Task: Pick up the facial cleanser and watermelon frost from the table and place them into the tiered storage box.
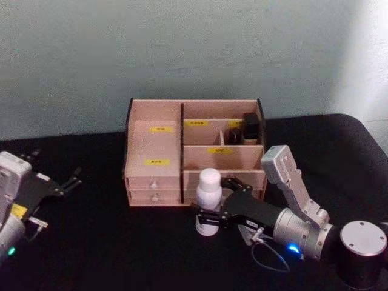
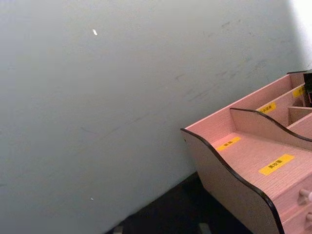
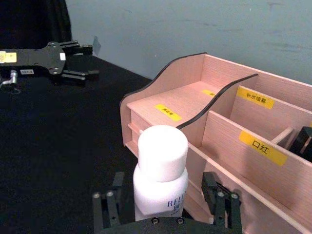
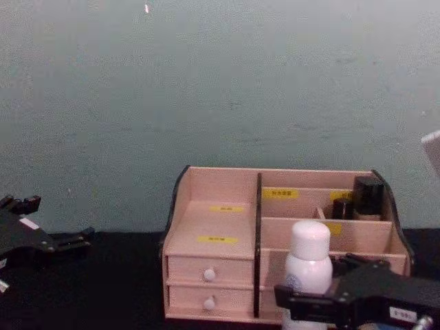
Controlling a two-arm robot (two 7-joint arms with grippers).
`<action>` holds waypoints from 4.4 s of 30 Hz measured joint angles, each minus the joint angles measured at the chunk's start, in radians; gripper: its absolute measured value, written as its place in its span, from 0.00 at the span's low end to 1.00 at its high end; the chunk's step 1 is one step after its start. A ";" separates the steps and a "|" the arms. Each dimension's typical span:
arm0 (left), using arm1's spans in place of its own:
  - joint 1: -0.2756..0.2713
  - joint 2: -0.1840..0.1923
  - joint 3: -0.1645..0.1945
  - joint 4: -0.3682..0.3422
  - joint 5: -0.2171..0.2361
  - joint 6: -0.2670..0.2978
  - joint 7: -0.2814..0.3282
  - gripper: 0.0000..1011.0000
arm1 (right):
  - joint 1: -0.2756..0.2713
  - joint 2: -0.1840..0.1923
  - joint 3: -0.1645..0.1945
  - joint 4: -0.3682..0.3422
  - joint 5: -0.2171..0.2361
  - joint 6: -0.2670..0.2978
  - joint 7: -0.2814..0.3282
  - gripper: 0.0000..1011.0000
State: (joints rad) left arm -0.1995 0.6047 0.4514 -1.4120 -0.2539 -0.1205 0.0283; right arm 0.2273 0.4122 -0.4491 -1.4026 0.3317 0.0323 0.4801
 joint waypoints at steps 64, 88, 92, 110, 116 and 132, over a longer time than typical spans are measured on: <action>0.000 0.000 0.000 0.000 0.000 0.000 0.000 0.99 | 0.126 -0.043 0.071 -0.070 0.037 -0.027 -0.072 0.59; 0.000 0.000 0.000 0.000 0.000 0.000 0.000 0.99 | 0.247 -0.162 0.086 0.147 -0.056 -0.009 -0.141 0.59; 0.000 0.000 0.000 0.000 0.000 0.000 0.000 0.99 | 0.257 -0.172 0.085 0.169 -0.067 -0.012 -0.140 0.59; 0.000 0.000 0.000 0.000 0.000 0.000 0.000 0.99 | 0.289 -0.203 0.089 0.261 -0.108 -0.017 -0.134 0.59; 0.000 0.000 0.000 0.000 0.000 0.000 0.000 0.99 | 0.293 -0.206 0.085 0.278 -0.122 0.004 -0.134 0.59; 0.000 0.000 0.000 0.000 0.000 0.000 0.000 0.99 | 0.297 -0.210 0.084 0.294 -0.140 0.032 -0.127 0.59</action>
State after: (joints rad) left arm -0.1996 0.6047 0.4514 -1.4120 -0.2539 -0.1205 0.0283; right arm 0.5244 0.2018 -0.3649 -1.1082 0.1921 0.0640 0.3535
